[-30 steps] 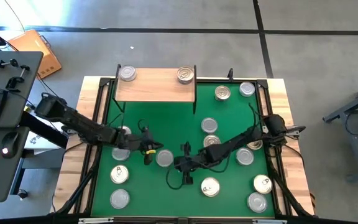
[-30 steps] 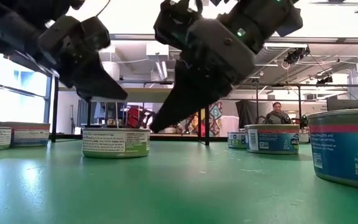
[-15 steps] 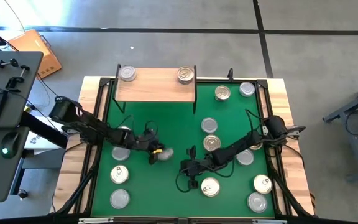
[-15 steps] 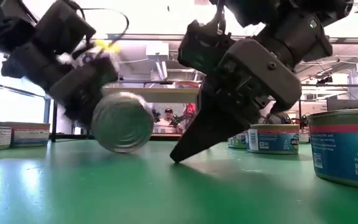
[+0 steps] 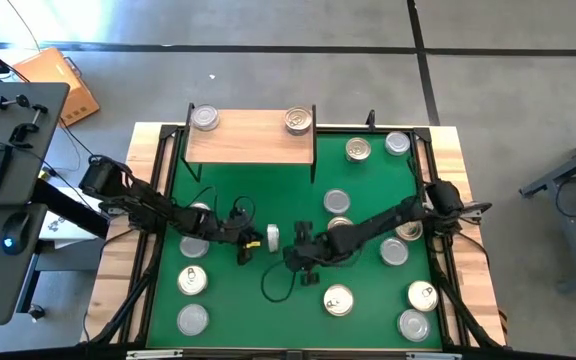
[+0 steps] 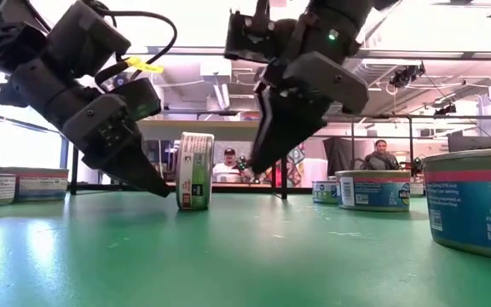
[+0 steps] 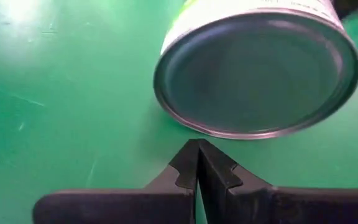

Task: Stack canned seafood by type on shelf
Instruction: Put the green tuna can on the shelf

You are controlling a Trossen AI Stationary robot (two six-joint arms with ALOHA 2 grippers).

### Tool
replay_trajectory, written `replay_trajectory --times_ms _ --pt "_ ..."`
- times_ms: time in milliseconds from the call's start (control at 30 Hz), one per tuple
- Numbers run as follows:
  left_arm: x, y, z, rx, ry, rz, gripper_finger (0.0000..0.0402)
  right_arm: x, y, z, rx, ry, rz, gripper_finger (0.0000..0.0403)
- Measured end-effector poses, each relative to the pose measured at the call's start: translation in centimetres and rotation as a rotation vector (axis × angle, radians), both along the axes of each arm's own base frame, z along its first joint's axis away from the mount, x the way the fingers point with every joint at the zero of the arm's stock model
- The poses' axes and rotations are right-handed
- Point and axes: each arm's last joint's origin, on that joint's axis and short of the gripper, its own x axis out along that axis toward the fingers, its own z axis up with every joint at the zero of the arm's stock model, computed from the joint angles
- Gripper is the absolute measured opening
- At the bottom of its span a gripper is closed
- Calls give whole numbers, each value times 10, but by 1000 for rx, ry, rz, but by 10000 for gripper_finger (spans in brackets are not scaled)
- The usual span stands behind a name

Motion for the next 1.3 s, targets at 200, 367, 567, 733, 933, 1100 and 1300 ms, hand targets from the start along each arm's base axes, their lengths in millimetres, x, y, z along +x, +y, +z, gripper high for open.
replay_trajectory --times_ms 200,367,567,733,933,1100,1300 --pt "2 1 3 32 -48 49 0 9 -38 14 -145 95 116 229" --pt "8 0 11 54 -140 39 0 26 -65 21 -229 1 250 301" --pt "13 7 18 78 -212 43 0 40 -76 21 -102 -113 462 313" --pt "13 11 17 70 -202 39 0 44 -75 6 -9 -106 451 310" --pt "0 8 31 72 -126 8 0 48 -72 -1 153 -126 304 247" --pt "-25 2 48 116 -49 72 0 45 -66 -15 240 -135 252 133" --pt "-48 -22 67 221 -100 20 0 34 -55 -43 327 -327 174 117"
